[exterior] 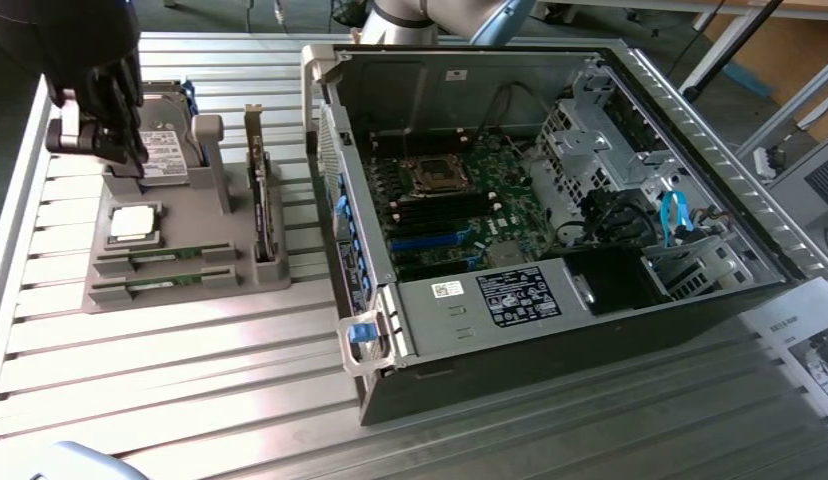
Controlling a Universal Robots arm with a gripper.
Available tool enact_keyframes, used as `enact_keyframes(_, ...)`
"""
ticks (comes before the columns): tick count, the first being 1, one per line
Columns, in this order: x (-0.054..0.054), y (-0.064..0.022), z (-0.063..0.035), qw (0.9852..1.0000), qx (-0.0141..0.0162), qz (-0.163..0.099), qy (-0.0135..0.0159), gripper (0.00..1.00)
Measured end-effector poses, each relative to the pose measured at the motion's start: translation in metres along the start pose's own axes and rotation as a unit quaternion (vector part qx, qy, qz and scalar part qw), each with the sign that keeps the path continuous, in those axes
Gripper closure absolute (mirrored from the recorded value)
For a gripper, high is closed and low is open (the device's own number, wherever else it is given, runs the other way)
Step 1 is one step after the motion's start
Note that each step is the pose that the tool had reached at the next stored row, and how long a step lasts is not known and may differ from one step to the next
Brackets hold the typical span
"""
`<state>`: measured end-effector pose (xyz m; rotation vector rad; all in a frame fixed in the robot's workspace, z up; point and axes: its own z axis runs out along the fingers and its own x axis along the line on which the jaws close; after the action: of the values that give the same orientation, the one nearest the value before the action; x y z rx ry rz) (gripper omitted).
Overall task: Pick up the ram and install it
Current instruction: 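Pick up the ram and move it above insertion slot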
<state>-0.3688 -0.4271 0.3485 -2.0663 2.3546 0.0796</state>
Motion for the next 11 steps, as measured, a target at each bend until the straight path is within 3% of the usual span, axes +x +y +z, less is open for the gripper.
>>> enact_keyframes(11,0.001,-0.0005,0.0133,1.0000,0.0000,0.000,-0.0003,0.76)
